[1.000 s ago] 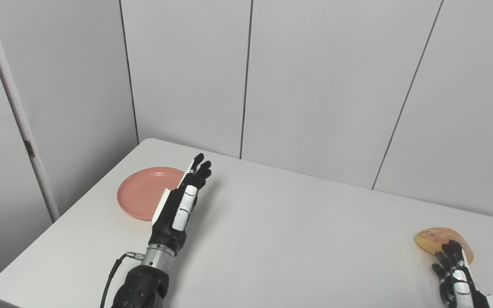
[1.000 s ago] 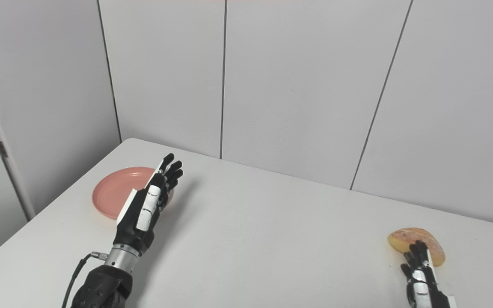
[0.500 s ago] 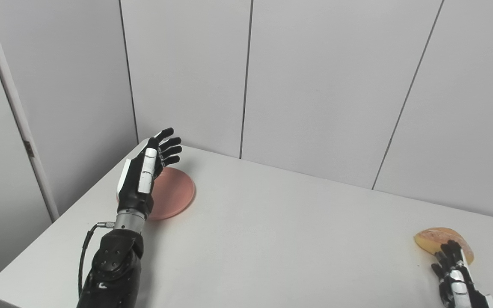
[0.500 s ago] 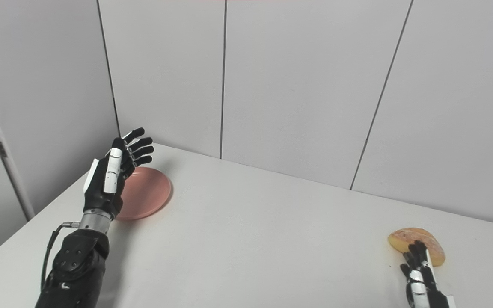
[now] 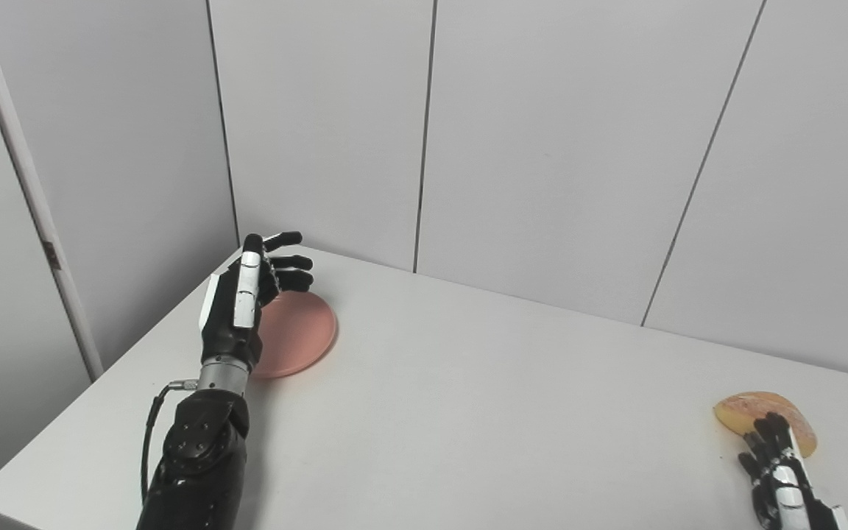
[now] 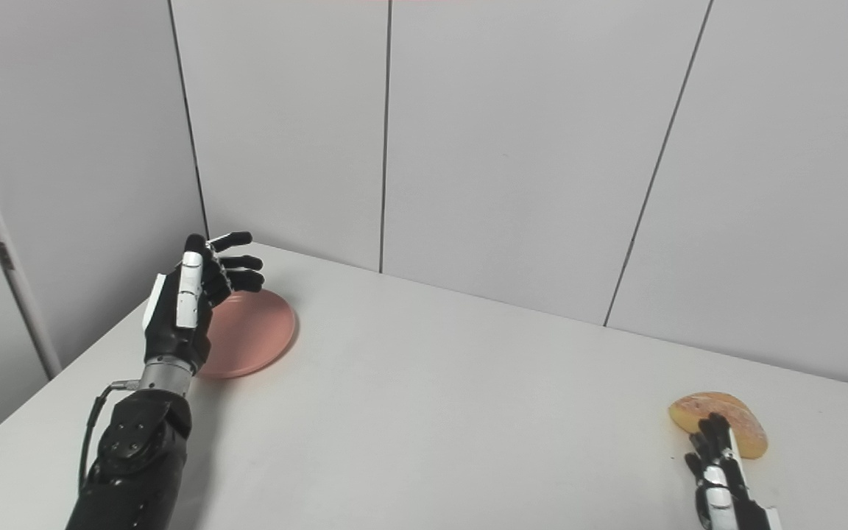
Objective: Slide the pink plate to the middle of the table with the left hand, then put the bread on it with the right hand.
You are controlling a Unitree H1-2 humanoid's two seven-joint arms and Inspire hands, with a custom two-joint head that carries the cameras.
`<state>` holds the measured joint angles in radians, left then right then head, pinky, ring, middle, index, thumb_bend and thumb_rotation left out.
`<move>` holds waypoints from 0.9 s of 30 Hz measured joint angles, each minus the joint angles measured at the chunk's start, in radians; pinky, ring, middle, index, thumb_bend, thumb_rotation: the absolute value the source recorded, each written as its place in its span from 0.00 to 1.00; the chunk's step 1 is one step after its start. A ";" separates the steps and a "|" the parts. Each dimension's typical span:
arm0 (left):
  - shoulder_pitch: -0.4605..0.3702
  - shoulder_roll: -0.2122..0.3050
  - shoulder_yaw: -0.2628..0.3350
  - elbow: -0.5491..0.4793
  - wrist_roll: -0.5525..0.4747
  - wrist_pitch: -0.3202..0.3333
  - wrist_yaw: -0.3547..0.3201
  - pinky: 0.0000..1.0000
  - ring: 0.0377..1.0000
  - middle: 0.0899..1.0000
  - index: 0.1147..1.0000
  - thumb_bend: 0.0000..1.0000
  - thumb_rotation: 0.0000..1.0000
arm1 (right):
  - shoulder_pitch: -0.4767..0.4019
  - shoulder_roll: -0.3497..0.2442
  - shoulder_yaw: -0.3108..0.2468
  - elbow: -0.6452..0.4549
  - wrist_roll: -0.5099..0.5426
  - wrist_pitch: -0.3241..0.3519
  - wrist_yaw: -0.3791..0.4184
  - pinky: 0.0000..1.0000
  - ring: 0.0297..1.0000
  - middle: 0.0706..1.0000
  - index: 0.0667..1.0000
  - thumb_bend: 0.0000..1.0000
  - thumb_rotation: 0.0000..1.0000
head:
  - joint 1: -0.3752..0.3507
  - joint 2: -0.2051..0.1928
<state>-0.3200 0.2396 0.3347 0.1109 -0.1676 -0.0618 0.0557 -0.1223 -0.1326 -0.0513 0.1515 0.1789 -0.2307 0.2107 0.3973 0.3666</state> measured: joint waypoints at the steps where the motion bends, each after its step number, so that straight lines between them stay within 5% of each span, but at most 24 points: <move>1: -0.011 0.009 0.002 0.017 0.015 -0.001 0.009 0.55 0.53 0.53 0.59 0.73 1.00 | 0.000 0.000 0.000 0.000 0.000 0.000 0.000 1.00 1.00 1.00 1.00 0.55 0.94 | 0.000 0.000; 12: -0.088 0.118 0.029 0.156 0.035 -0.036 0.038 0.57 0.55 0.54 0.59 0.72 1.00 | 0.002 0.000 0.000 -0.003 0.000 0.000 0.003 1.00 1.00 1.00 1.00 0.54 0.96 | 0.011 0.003; 27: -0.146 0.177 0.020 0.375 0.035 -0.101 0.026 0.59 0.57 0.57 0.62 0.76 1.00 | 0.002 -0.001 -0.002 -0.003 0.006 -0.001 0.013 1.00 1.00 1.00 1.00 0.57 0.94 | 0.018 0.012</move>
<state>-0.4656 0.4167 0.3547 0.4856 -0.1322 -0.1628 0.0817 -0.1199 -0.1332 -0.0530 0.1488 0.1846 -0.2315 0.2237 0.4157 0.3789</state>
